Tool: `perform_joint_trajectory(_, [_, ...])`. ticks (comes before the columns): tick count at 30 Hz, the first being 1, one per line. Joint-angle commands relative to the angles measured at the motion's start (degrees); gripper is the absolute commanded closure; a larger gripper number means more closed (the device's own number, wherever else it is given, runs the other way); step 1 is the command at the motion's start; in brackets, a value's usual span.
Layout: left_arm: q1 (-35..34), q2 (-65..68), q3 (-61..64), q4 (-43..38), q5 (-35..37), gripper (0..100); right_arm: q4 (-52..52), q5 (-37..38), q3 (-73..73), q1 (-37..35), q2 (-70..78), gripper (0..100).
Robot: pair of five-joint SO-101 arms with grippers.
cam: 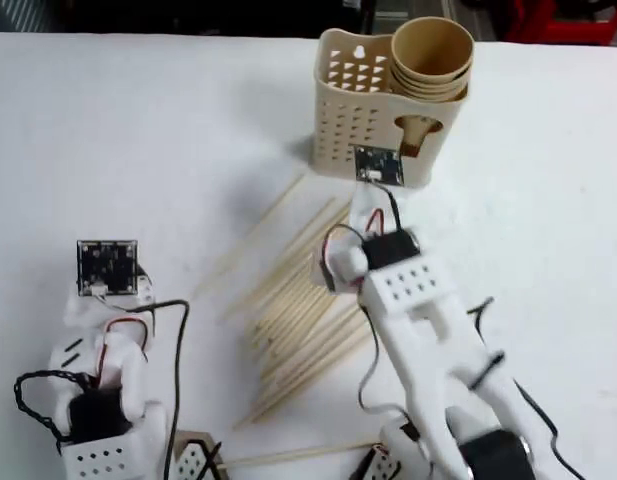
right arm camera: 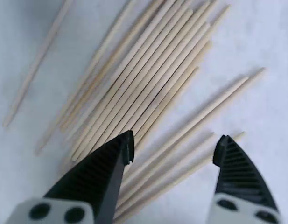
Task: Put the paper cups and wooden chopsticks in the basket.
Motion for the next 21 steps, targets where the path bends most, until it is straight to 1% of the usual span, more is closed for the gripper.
perform_joint_trajectory(1, [-0.31,-0.84,-0.18,-1.23,0.62,98,-0.75,-5.01,-6.15,0.04,7.08,71.8])
perform_joint_trajectory(5, [-0.31,-0.84,-0.18,-1.14,0.62,98,-0.84,-9.14,-11.16,0.13,16.31,71.8])
perform_joint_trajectory(8, [-0.31,-0.84,-0.18,-1.14,0.62,98,-0.84,-10.46,-14.42,0.13,22.99,71.8])
perform_joint_trajectory(15, [-0.31,-0.84,-0.18,-1.14,0.62,98,-0.84,-10.64,-20.31,2.59,36.18,71.9])
perform_joint_trajectory(21, [-0.31,-0.84,-0.18,-1.14,0.62,98,-0.84,-10.20,-20.84,4.53,40.92,72.1])
